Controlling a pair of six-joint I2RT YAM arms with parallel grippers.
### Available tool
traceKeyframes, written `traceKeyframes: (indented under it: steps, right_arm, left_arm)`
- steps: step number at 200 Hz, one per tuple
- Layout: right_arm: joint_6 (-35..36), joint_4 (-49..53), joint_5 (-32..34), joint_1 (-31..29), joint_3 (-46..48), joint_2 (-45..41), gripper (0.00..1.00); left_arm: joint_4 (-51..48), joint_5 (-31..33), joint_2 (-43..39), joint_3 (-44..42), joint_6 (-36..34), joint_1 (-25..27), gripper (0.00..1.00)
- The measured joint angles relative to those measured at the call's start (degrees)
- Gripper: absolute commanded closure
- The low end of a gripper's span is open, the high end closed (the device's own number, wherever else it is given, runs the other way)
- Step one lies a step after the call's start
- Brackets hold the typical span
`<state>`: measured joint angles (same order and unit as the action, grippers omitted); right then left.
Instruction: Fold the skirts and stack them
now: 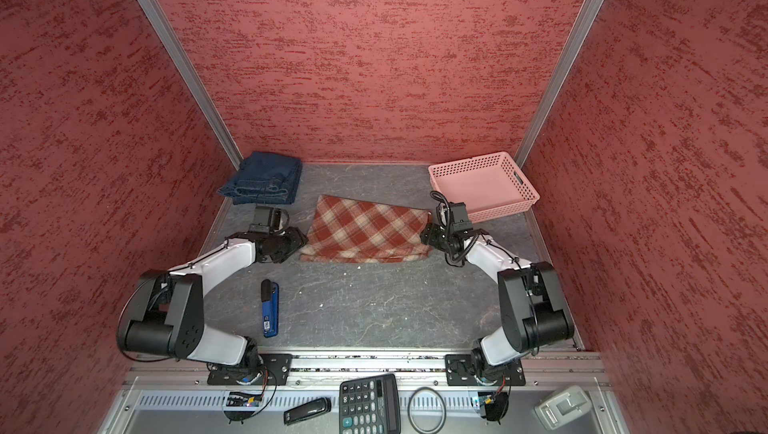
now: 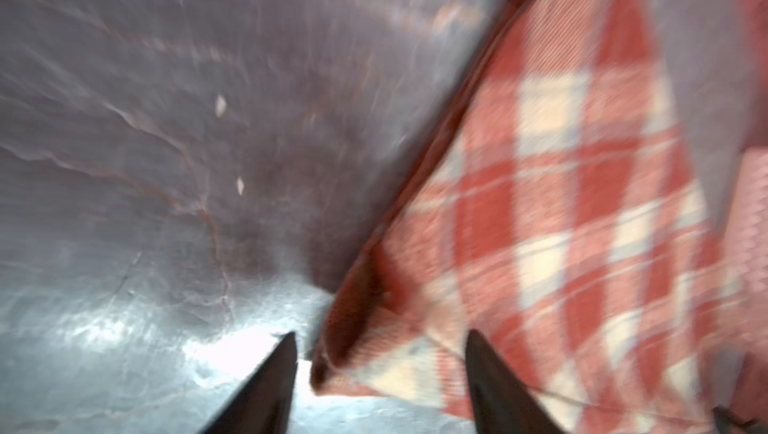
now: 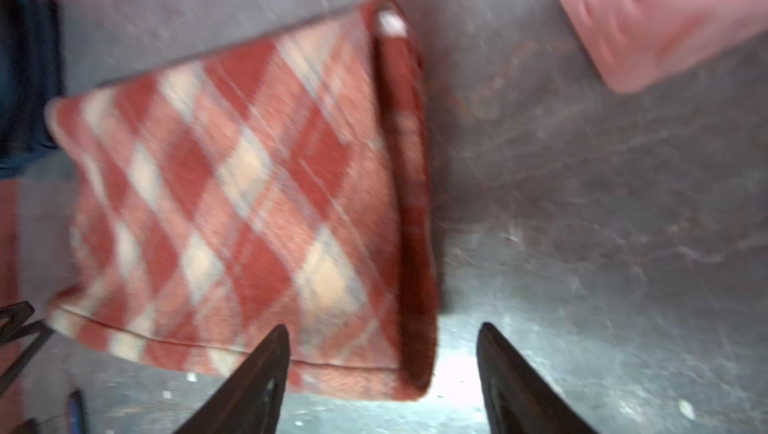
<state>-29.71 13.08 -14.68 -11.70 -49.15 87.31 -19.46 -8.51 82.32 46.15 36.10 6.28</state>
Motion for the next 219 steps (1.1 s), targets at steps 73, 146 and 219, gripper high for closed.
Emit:
traceKeyframes:
  steps: [73,146,219]
  right_arm:
    - [-6.99,-6.34,-5.6,0.87,2.25,4.59,0.21]
    - [-8.46,-13.77,-8.66,2.62,5.99,7.48,0.31]
    - [-6.86,-23.87,-13.51,3.26,5.9,12.83,0.43]
  left_arm:
    - [-0.61,2.43,10.54,13.33,-7.28,0.92,0.22]
    - [-3.23,2.51,22.75,17.66,-12.85,2.56,0.3]
    - [-4.5,4.42,26.67,21.81,-15.76,4.96,0.6]
